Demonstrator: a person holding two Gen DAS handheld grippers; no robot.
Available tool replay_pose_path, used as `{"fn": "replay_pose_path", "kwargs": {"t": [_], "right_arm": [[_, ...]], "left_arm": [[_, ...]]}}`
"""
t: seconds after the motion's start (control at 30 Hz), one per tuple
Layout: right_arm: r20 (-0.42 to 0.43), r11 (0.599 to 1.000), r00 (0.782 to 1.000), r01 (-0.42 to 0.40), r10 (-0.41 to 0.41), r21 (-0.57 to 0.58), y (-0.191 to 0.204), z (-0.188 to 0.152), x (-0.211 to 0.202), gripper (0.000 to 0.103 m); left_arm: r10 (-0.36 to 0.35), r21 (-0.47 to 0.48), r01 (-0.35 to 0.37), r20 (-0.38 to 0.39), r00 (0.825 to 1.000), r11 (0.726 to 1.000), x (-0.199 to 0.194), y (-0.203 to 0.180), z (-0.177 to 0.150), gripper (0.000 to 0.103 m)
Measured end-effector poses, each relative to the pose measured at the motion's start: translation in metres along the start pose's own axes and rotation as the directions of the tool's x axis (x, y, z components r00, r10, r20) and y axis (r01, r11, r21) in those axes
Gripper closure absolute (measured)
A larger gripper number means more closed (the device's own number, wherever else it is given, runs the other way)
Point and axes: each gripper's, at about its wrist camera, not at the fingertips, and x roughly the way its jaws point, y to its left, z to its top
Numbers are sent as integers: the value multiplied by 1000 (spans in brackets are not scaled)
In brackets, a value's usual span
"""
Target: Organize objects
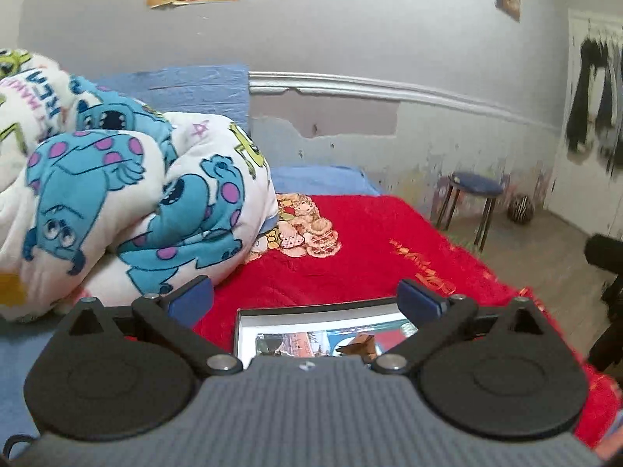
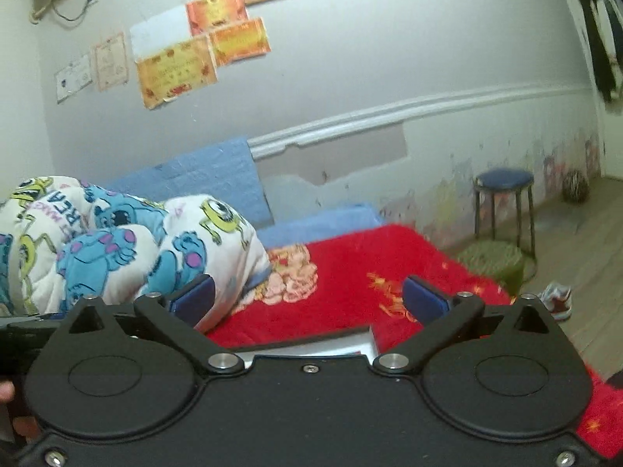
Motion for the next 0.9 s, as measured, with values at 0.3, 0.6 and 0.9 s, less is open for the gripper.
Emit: {"fn": "replay_pose_path", "kwargs": {"t": [0.3, 0.6, 0.9], "right_arm": [[-4, 997, 998, 57, -58, -58, 37, 4, -66, 0], [-143, 999, 989, 44, -48, -27, 32, -92, -47, 0], [-178, 1000, 984, 1, -5, -25, 4, -174, 1, 0]], "left_arm": [[44, -50, -42, 23, 999, 998, -54, 5, -8, 0], [5, -7, -6, -120, 993, 1000, -21, -14, -101, 0], [85, 18, -83, -224, 971, 996, 26, 0, -169, 0]]}}
